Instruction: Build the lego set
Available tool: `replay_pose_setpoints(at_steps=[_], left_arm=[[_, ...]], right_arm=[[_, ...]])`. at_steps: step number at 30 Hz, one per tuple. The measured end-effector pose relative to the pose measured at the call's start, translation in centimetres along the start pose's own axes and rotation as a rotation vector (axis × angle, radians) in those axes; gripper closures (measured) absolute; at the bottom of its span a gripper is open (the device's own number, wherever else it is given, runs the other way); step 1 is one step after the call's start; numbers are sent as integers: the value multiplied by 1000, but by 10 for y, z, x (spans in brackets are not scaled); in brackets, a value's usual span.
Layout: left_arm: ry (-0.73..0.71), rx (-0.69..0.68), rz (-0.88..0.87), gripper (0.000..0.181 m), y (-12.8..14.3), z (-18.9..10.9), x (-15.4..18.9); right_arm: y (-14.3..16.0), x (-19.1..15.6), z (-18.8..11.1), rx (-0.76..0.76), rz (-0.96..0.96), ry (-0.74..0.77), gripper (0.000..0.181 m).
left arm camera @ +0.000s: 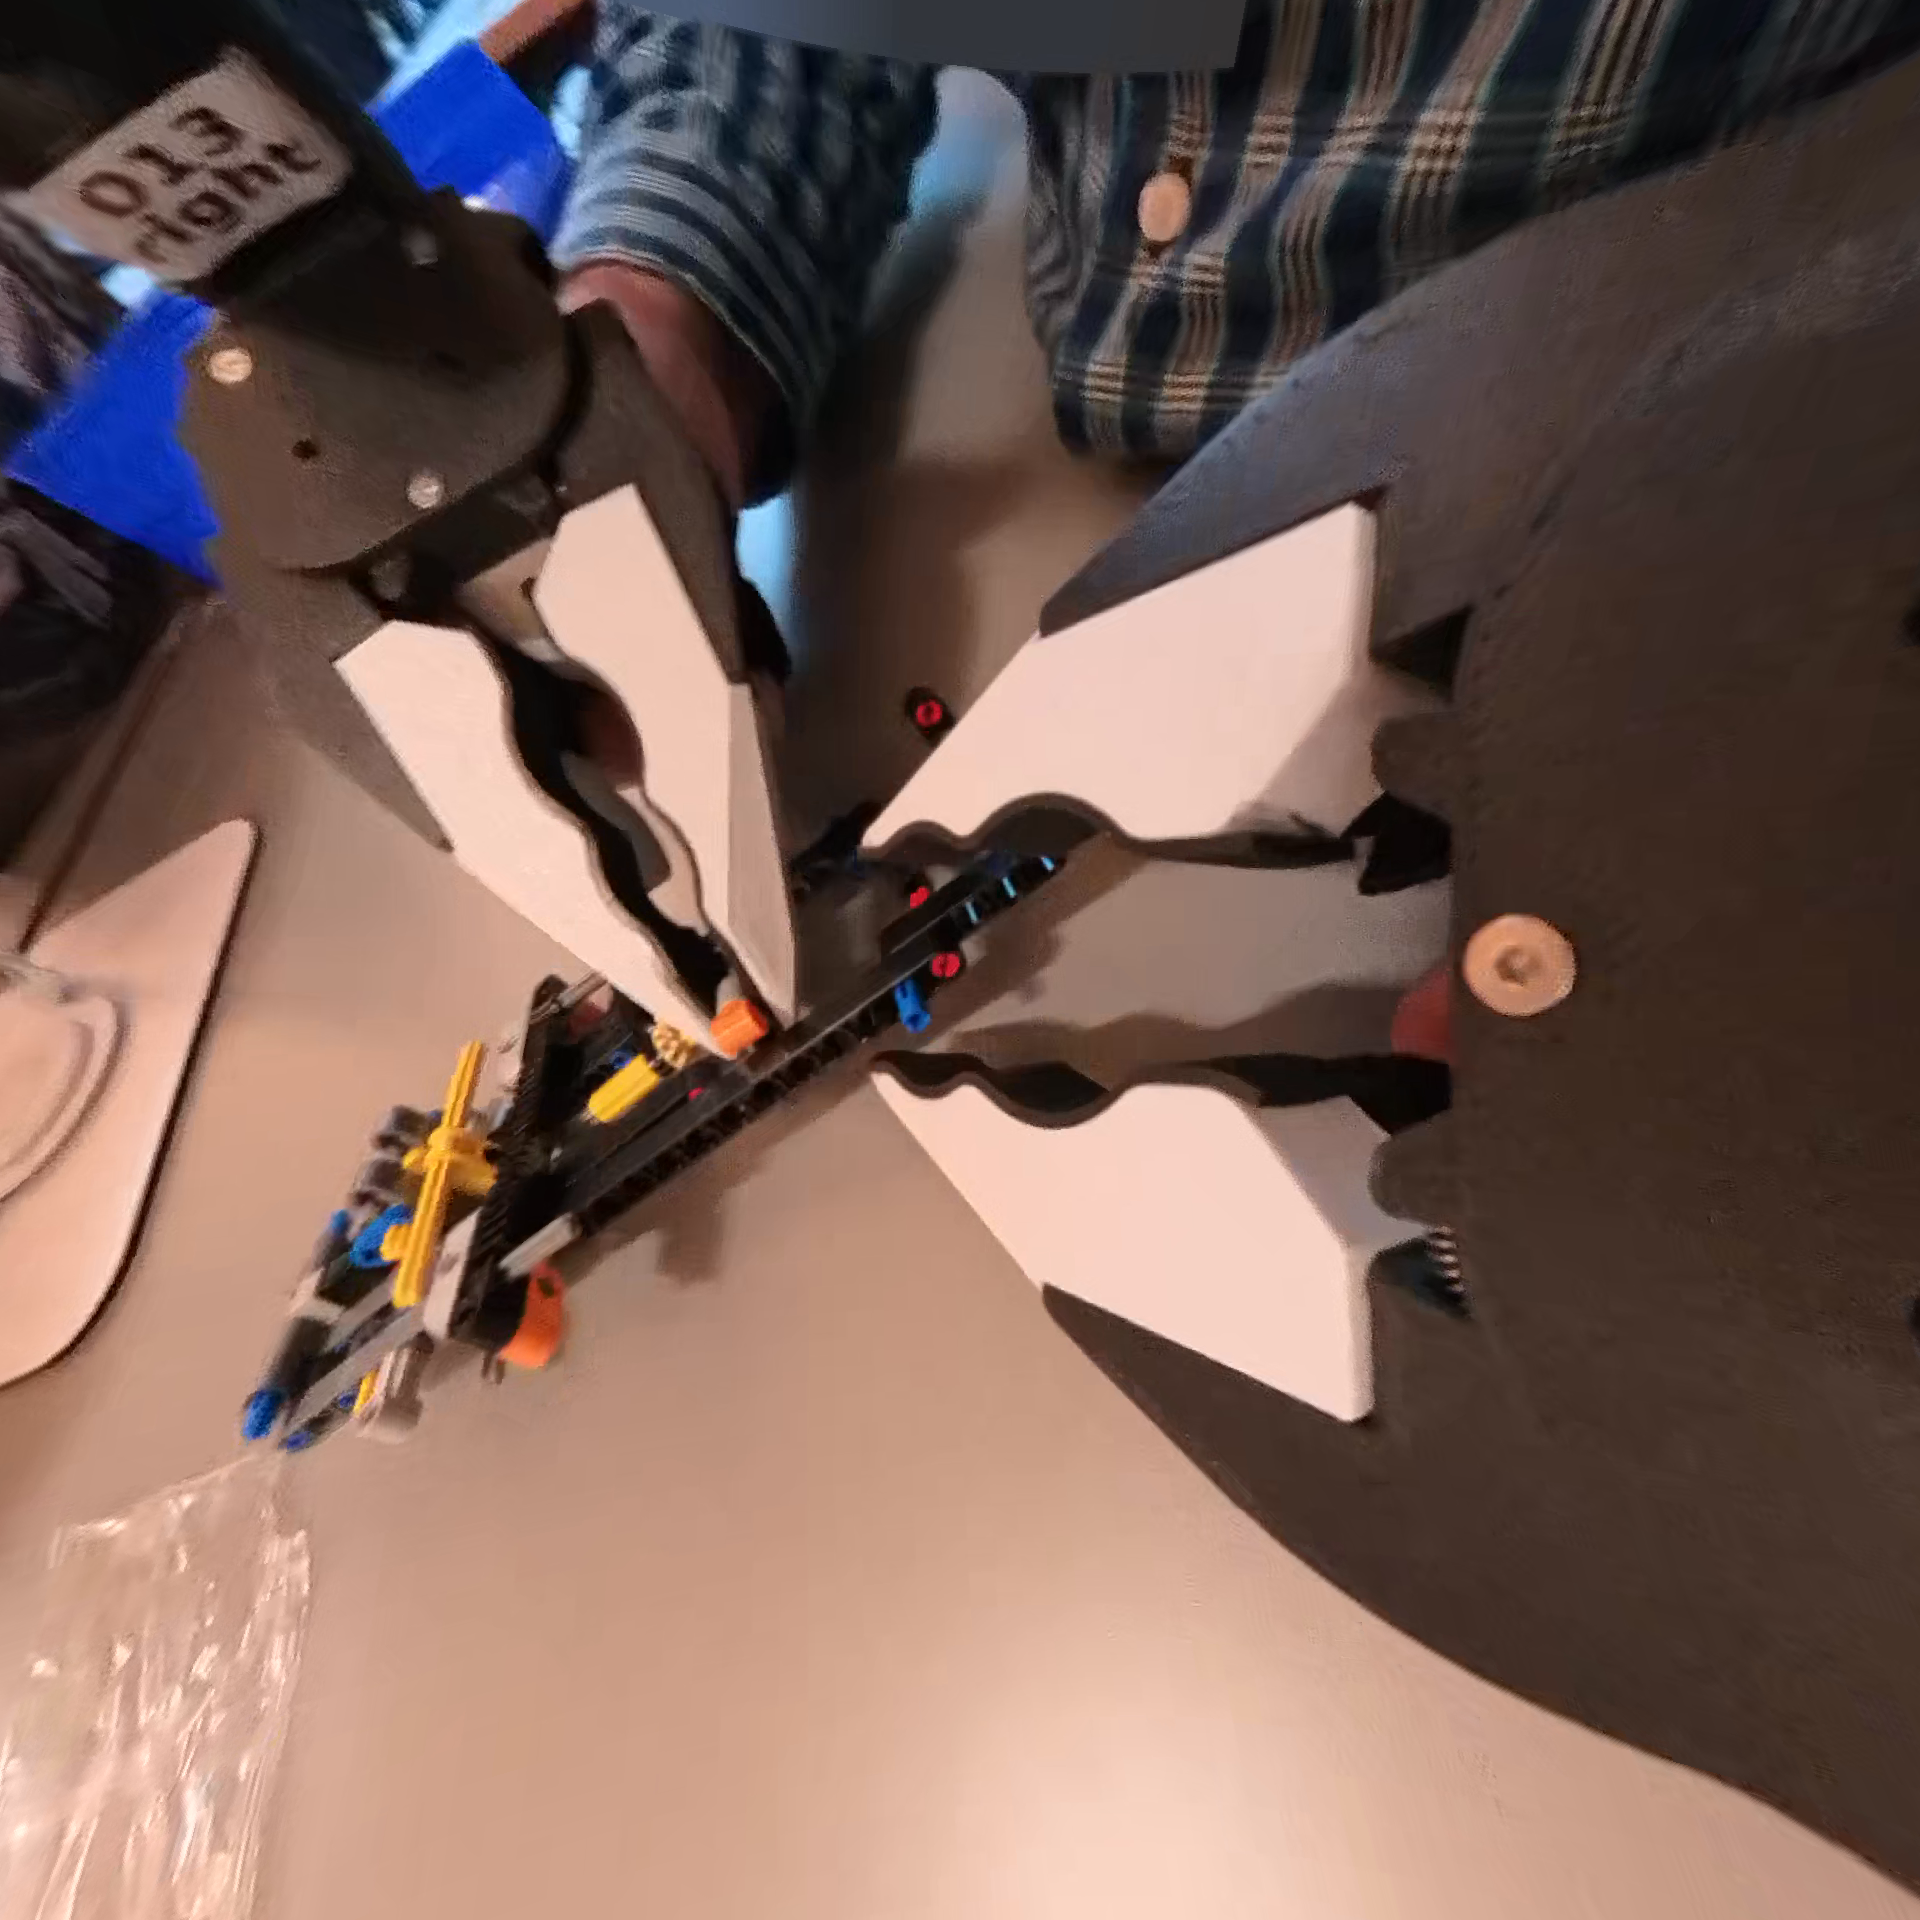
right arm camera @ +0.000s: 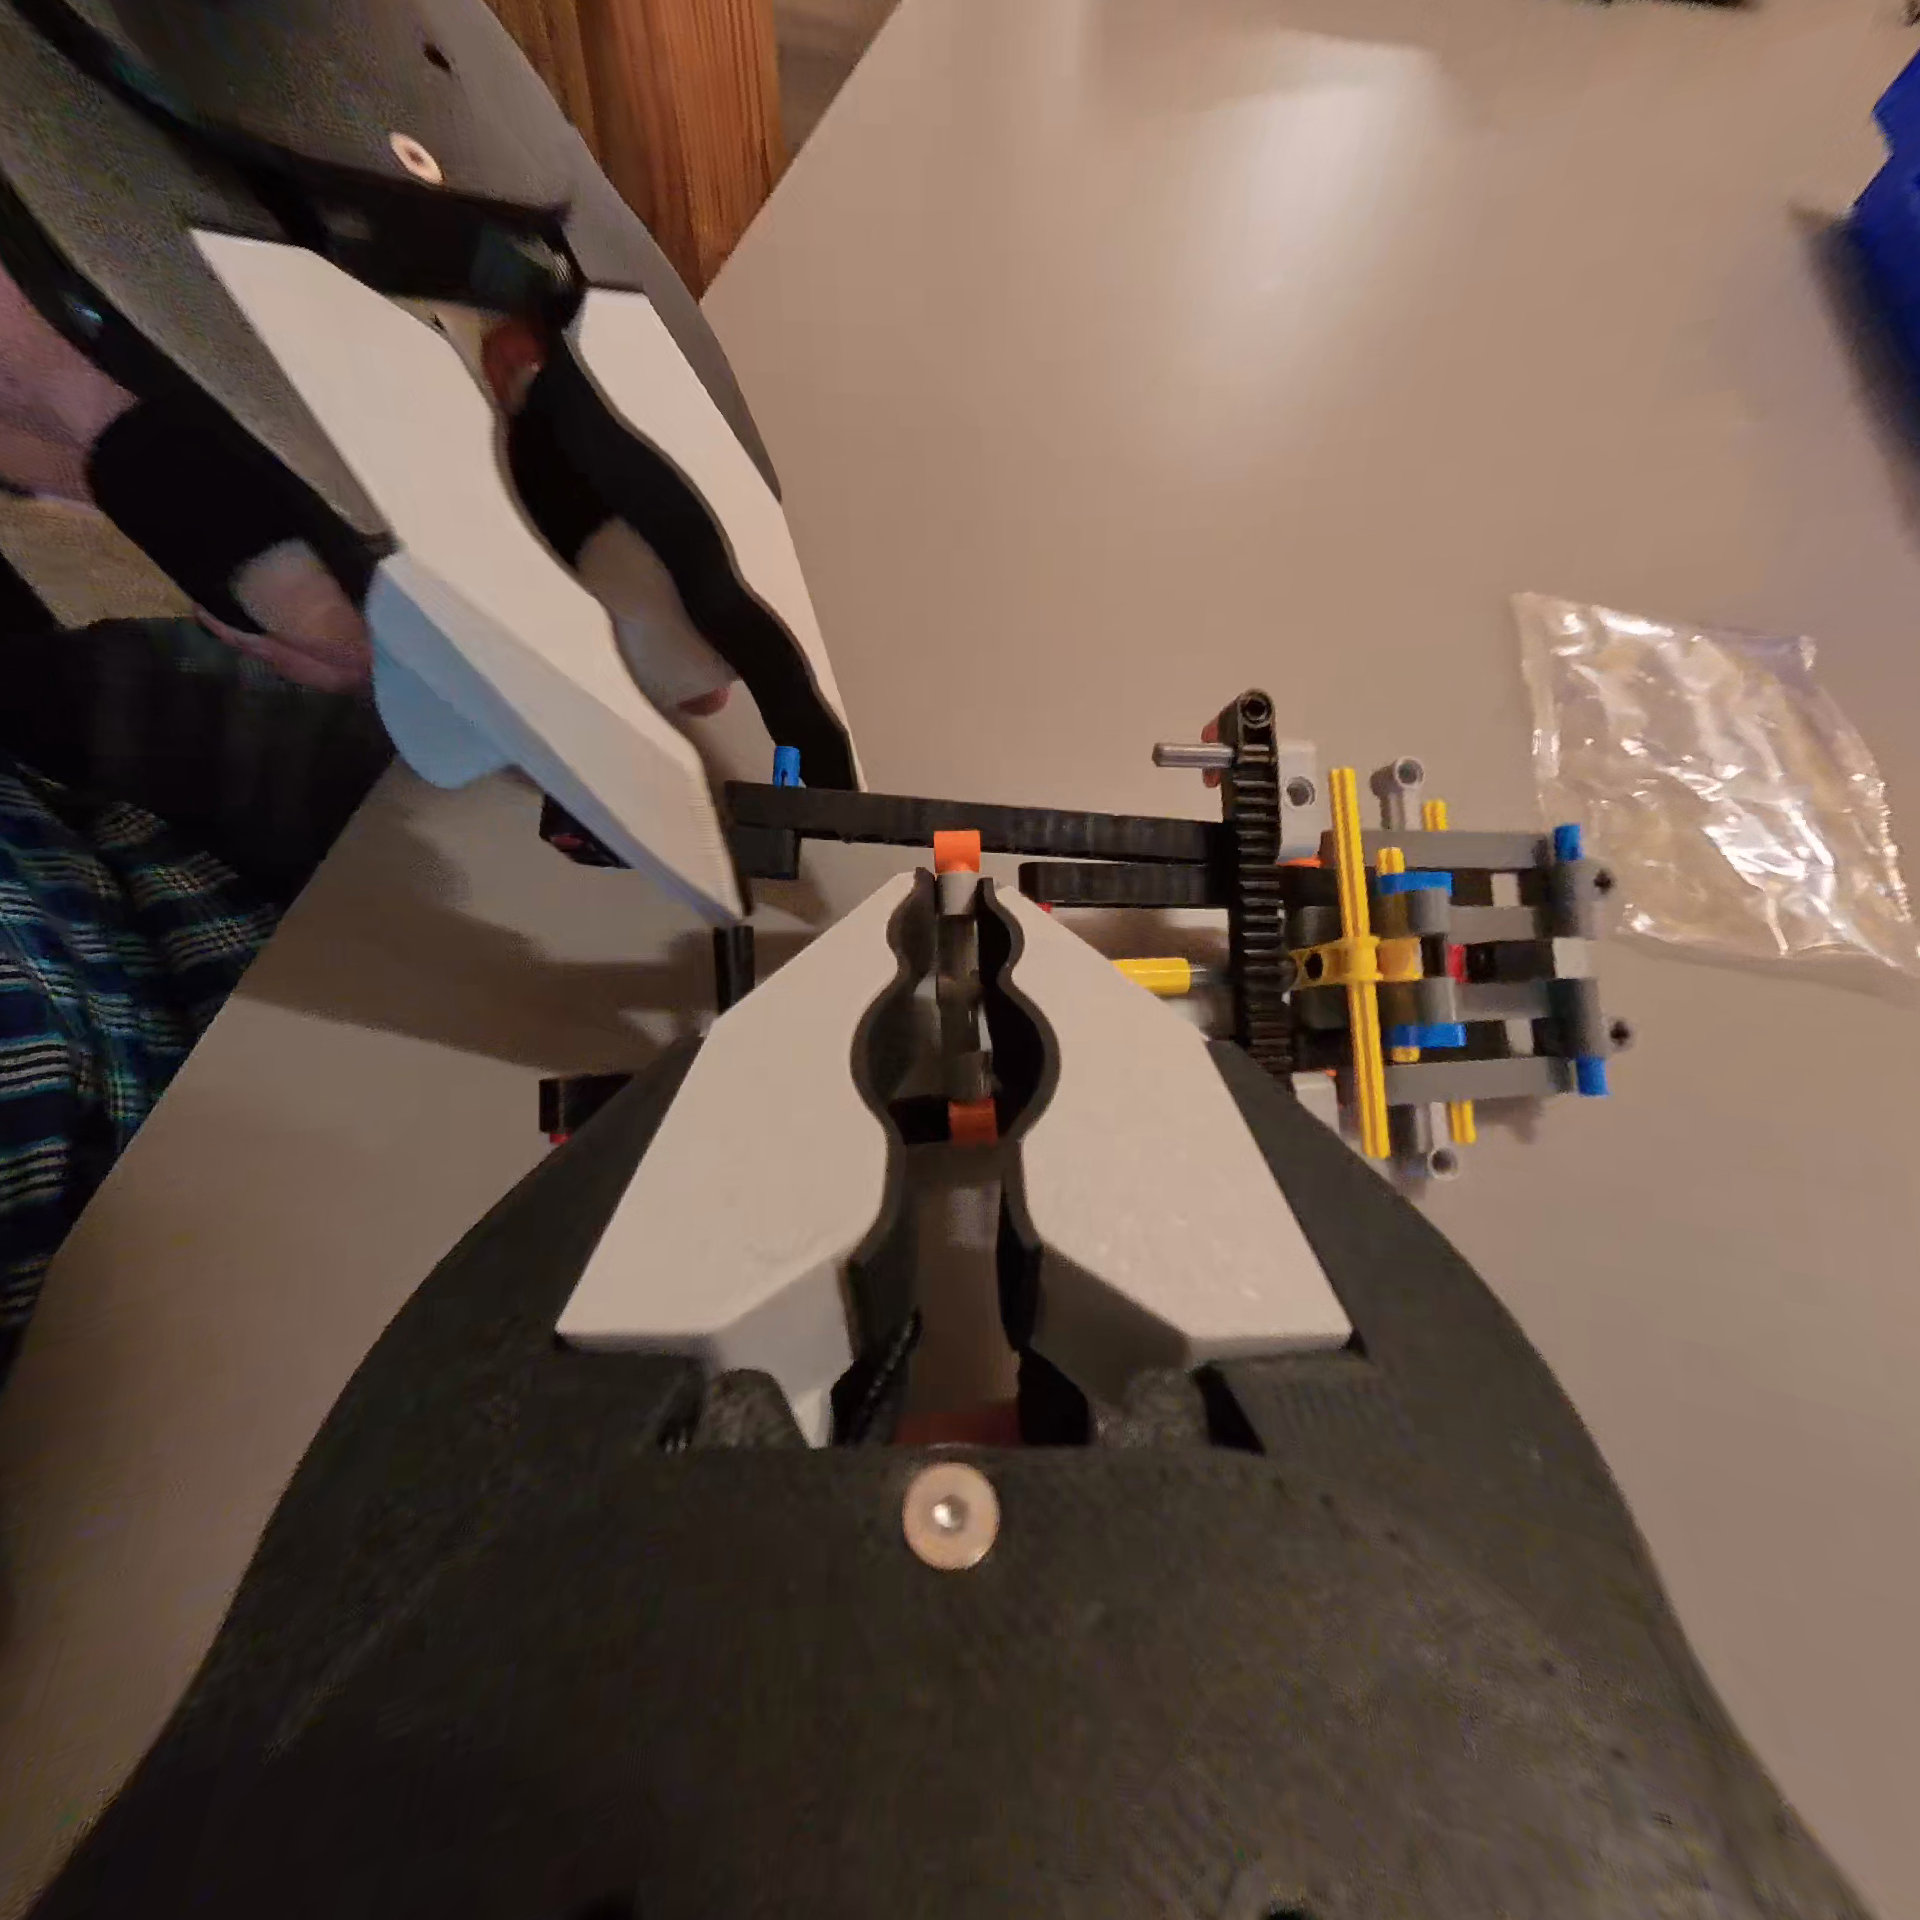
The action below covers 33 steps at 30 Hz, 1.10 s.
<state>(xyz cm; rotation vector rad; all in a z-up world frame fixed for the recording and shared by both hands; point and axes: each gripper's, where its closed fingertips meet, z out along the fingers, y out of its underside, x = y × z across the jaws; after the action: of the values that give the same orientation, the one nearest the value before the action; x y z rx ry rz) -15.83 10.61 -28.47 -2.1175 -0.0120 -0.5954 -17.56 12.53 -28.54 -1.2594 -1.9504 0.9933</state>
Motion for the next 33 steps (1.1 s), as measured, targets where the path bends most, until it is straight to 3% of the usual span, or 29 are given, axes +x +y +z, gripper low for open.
replay_pose_setpoints(at_steps=[1,7,18,26,33], left_arm=[[5,16,-14,151,-3,2,0],[5,45,-20,166,-13,1,5],[-264,48,412,172,-25,0,9],[-294,58,453,173,-23,1,8],[-237,103,314,175,-28,2,7]], right_arm=[[-2,0,-2,21,-4,5,177],[-13,-2,-14,120,-73,43,177],[-18,1,-28,200,-155,157,177],[-17,1,-28,191,-162,184,179],[-21,4,-32,226,-150,221,178]])
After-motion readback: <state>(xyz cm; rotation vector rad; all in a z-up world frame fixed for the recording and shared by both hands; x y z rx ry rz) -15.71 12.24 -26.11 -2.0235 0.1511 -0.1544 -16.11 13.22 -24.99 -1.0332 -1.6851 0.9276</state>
